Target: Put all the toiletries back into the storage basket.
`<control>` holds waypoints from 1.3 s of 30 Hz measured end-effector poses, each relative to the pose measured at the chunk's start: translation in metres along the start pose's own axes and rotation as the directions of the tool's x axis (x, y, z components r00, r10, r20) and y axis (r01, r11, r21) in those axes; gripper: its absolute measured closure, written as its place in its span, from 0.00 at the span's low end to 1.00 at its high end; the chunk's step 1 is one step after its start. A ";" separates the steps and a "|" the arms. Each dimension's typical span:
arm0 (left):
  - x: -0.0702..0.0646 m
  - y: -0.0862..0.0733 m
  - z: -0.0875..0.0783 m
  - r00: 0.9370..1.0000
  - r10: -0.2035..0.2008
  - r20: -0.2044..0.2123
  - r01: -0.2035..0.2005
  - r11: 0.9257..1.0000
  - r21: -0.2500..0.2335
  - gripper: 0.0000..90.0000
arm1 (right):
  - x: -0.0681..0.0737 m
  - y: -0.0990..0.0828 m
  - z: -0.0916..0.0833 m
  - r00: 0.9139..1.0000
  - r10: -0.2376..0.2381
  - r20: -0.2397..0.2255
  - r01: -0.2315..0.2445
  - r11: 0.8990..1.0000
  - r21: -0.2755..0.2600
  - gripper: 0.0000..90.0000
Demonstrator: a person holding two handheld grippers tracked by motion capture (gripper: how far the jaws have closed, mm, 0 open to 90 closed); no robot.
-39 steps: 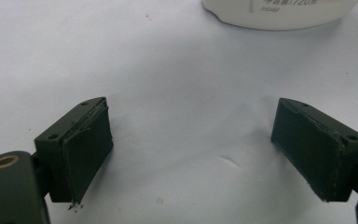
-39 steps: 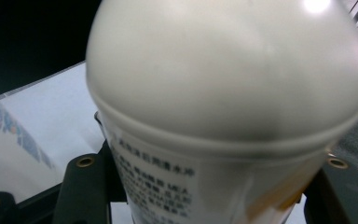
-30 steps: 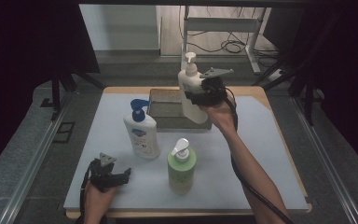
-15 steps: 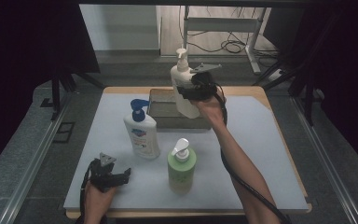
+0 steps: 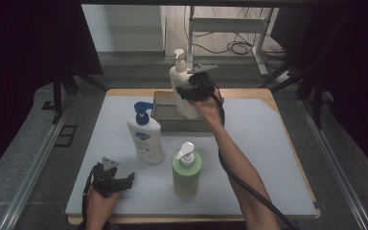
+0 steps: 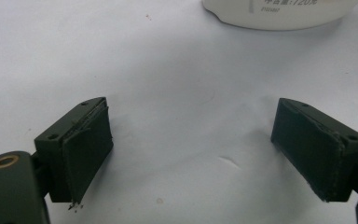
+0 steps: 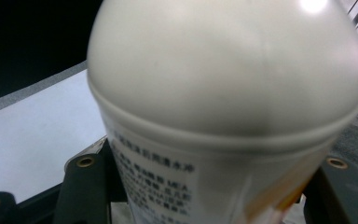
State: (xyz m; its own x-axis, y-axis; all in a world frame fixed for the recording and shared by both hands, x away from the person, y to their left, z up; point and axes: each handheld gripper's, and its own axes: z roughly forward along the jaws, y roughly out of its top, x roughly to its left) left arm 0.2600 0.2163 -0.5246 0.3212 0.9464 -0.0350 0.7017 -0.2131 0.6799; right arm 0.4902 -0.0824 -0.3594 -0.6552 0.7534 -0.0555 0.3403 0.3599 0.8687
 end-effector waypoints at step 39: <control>0.000 0.000 0.000 1.000 0.001 0.000 -0.001 1.000 0.000 0.13 | 0.018 -0.032 0.038 1.000 -0.003 -0.017 0.004 0.999 0.053 0.44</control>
State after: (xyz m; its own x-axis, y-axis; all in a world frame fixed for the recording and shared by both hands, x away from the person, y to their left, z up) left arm 0.2601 0.2163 -0.5246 0.3216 0.9463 -0.0339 0.7014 -0.2140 0.6798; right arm 0.4934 -0.0598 -0.4064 -0.6676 0.7428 -0.0495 0.3732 0.3915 0.8411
